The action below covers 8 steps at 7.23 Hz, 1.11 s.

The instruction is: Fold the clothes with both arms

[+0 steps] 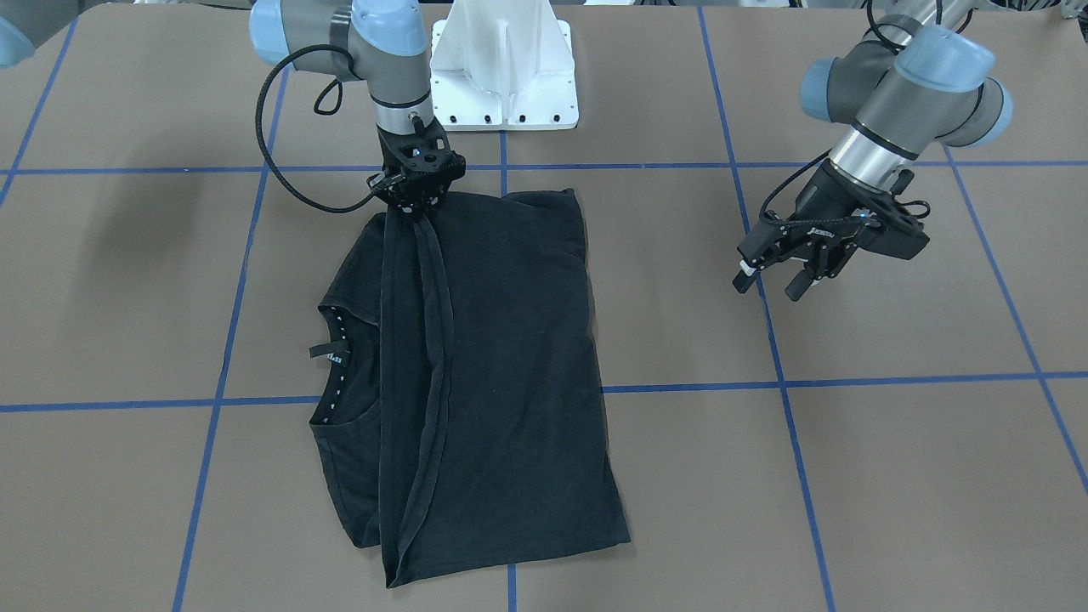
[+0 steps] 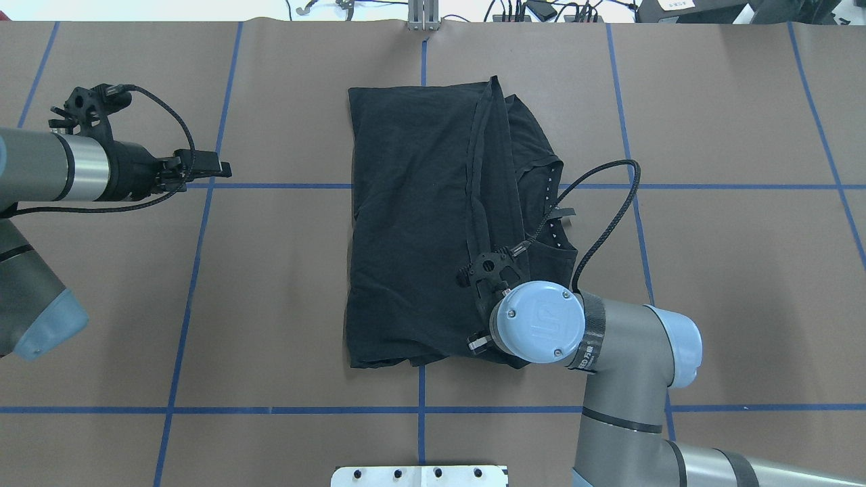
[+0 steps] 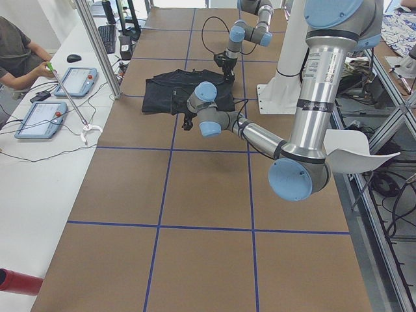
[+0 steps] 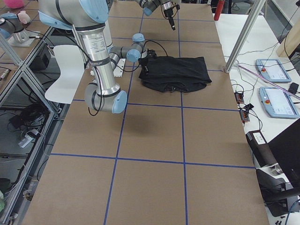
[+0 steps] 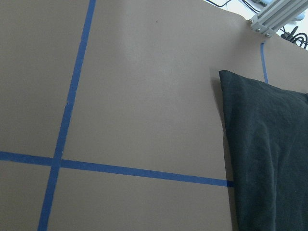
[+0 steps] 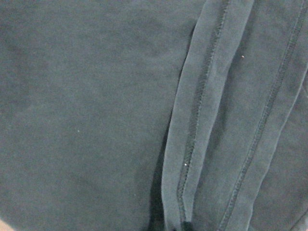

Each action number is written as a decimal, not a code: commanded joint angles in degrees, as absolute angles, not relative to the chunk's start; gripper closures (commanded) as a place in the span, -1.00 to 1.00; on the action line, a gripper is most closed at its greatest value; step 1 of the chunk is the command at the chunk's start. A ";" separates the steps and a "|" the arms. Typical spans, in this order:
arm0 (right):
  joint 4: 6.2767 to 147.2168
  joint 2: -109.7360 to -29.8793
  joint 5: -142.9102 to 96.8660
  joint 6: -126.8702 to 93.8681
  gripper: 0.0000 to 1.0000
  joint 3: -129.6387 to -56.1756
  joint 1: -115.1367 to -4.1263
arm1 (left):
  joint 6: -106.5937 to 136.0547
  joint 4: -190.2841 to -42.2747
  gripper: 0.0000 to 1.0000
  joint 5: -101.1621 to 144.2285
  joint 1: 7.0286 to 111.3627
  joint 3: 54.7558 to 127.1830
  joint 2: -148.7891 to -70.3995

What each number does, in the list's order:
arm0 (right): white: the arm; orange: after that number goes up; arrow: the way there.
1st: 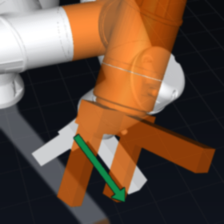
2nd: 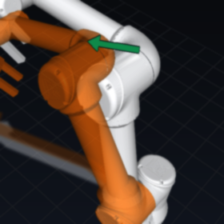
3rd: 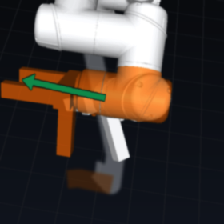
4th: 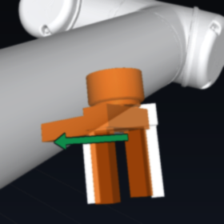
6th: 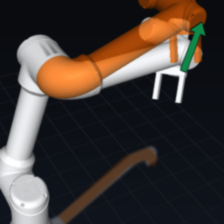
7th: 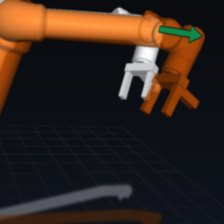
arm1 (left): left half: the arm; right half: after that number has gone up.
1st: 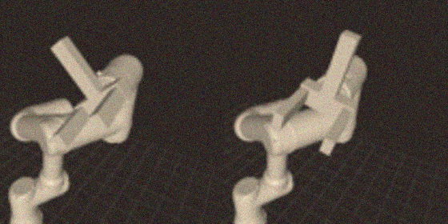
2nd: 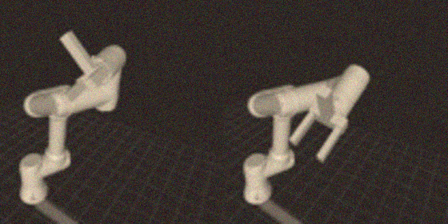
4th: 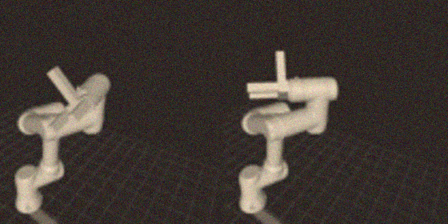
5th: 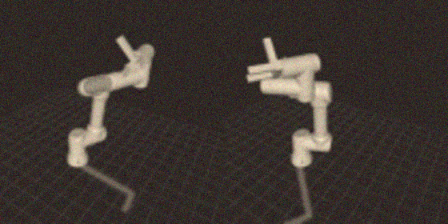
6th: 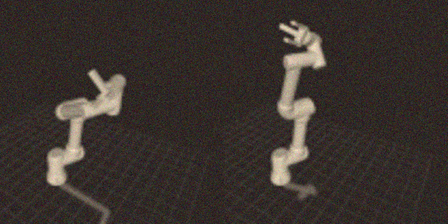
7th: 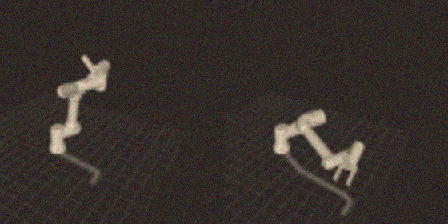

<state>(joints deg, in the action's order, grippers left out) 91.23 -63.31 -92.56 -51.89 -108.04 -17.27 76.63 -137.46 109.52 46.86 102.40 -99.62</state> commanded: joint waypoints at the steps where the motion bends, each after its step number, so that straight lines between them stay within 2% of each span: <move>1: 91.23 -63.28 -92.64 -51.94 1.00 -108.19 -17.31 | 76.64 -137.46 -1.00 109.51 46.85 102.39 -99.58; 3: 91.32 -63.28 -93.25 -51.86 1.00 -109.68 -18.36 | 76.73 -137.55 -1.00 109.51 46.85 102.57 -99.58; 4: 93.06 -64.67 -94.56 -51.86 1.00 -112.73 -19.94 | 76.73 -137.55 -1.00 109.42 46.85 102.66 -99.58; 6: 94.49 -76.39 -93.78 -61.18 1.00 -119.50 -17.86 | 76.82 -137.55 -1.00 109.42 46.85 103.36 -99.58; 8: 94.83 -74.54 -94.04 -66.00 1.00 -118.92 -15.47 | 76.82 -137.55 -1.00 109.42 46.85 103.45 -99.58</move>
<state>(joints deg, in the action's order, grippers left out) 94.71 -74.42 -93.86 -63.39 -118.65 -16.36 76.81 -137.55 109.43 46.85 103.34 -99.58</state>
